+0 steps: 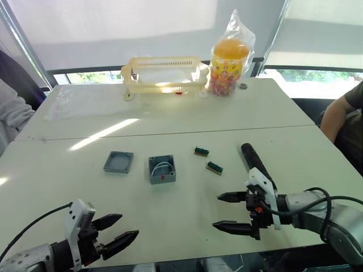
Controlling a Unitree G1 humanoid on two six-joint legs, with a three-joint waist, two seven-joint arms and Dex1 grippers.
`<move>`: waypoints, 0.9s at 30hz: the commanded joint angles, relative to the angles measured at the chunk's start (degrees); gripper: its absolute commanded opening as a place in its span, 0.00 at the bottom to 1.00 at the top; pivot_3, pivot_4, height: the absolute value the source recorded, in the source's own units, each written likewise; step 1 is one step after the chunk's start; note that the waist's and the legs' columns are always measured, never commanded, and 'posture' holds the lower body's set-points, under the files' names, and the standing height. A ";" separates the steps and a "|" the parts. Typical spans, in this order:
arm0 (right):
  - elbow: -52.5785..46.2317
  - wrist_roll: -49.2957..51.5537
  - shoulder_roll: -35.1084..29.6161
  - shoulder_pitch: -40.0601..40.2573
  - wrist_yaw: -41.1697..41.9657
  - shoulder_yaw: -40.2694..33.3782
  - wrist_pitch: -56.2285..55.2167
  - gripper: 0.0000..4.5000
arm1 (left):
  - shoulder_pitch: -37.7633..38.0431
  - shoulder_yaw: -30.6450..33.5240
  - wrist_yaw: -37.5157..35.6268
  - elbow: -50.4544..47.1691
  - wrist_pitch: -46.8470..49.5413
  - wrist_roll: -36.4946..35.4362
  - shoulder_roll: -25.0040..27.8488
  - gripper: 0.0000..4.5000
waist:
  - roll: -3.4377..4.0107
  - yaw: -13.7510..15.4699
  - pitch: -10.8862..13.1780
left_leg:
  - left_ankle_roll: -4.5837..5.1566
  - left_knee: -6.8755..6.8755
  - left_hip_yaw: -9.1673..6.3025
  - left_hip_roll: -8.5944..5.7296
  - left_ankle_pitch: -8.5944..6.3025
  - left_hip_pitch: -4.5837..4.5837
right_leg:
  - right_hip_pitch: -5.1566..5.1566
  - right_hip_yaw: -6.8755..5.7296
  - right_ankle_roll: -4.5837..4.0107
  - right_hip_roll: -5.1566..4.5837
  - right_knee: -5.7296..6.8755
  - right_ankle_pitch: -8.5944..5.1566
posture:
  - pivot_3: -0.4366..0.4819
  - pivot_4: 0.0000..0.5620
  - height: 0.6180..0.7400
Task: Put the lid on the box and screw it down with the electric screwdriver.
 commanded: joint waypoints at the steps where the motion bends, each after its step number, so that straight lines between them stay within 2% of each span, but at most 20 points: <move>1: -2.18 -0.02 -0.24 -0.09 0.03 -1.52 -1.30 1.00 | -0.53 1.33 -0.95 -0.79 -0.52 -0.79 0.76 0.99 | 0.00 -0.02 0.00 | 0.00 0.00 0.00 0.00 0.00 0.00 | 0.00 0.00 0.00 0.00 0.00 0.00 | 0.48 0.27 1.00; 12: -1.64 -1.11 0.28 -0.51 -0.22 -0.67 -2.23 1.00 | -2.80 0.69 1.51 -0.03 -0.43 1.18 0.22 0.99 | 0.00 0.02 0.00 | 0.00 0.00 0.00 0.00 0.00 0.00 | 0.00 0.00 0.00 0.02 0.02 0.00 | 0.48 0.27 1.00; 19: -1.38 -1.16 1.06 -0.96 -0.16 -0.38 -2.83 1.00 | -3.61 1.76 2.60 -0.71 0.84 -0.19 0.76 0.99 | 0.00 0.00 0.00 | 0.00 0.00 0.00 0.00 0.00 0.00 | 0.00 0.00 0.00 0.02 0.03 0.00 | 0.48 0.27 1.00; 27: -2.52 1.86 3.43 -0.97 -3.23 -0.95 0.65 1.00 | -4.54 0.37 4.91 -2.19 1.41 2.67 1.52 0.99 | 0.00 0.04 0.00 | 0.00 0.01 -0.01 0.01 0.00 0.00 | 0.00 0.00 0.00 0.02 0.04 0.00 | 0.48 0.27 1.00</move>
